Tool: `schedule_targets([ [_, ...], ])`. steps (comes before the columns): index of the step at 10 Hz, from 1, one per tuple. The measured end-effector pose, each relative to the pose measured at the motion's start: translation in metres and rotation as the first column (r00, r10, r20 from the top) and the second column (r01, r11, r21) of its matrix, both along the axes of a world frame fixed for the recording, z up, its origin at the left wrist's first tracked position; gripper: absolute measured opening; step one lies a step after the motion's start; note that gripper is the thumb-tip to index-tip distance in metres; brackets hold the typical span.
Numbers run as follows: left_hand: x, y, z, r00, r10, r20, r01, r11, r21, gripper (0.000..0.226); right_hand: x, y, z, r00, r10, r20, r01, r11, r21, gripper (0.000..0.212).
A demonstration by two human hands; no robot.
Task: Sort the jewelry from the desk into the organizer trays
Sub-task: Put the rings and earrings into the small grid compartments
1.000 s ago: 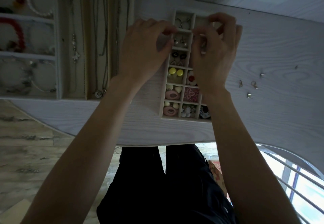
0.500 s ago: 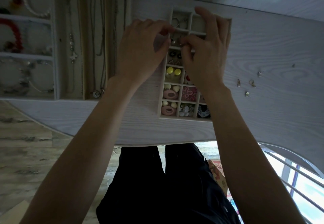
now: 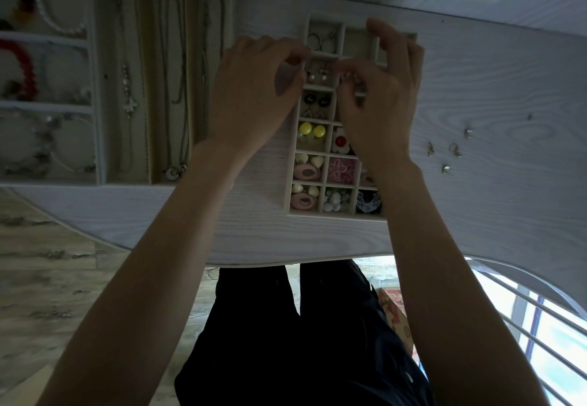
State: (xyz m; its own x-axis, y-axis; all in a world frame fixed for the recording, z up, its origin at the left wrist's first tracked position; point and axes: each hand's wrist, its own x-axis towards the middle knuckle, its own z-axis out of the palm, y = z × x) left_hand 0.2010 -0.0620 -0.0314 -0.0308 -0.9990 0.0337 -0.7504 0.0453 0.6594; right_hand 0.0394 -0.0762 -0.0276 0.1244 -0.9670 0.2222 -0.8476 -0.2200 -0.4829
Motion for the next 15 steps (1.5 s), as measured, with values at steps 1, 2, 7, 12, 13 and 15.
schedule_targets([
  [1, 0.000, 0.001, 0.001, 1.000, 0.005, 0.000, -0.005, 1.000, 0.001, 0.024, 0.000, 0.001, -0.002, 0.998, 0.050, -0.047, -0.051, 0.998, -0.034, 0.019],
  [2, 0.000, 0.000, 0.001, 1.000, 0.000, -0.005, 0.000, 1.000, 0.001, 0.024, 0.001, 0.003, -0.001, 0.996, 0.065, -0.058, -0.067, 0.997, -0.033, 0.017],
  [7, -0.035, 0.018, 0.028, 1.000, -0.027, -0.004, 0.026, 0.998, -0.065, 0.022, -0.064, 0.051, 0.039, 0.996, -0.082, 0.041, 0.083, 0.997, -0.004, 0.021],
  [12, -0.135, 0.043, 0.019, 0.913, -0.154, 0.378, 0.158, 0.987, 0.020, 0.046, -0.184, 0.040, 0.004, 0.944, -0.330, 0.002, 0.311, 0.890, 0.333, 0.027],
  [13, -0.138, 0.043, 0.017, 0.923, -0.110, 0.368, 0.123, 0.992, -0.012, 0.042, -0.181, 0.026, 0.001, 0.962, -0.265, -0.061, 0.270, 0.900, 0.343, 0.018],
  [15, -0.136, 0.047, 0.017, 0.964, -0.098, 0.247, 0.106, 0.994, -0.019, 0.038, -0.179, 0.030, 0.007, 0.980, -0.188, 0.061, 0.163, 0.942, 0.292, 0.009],
])
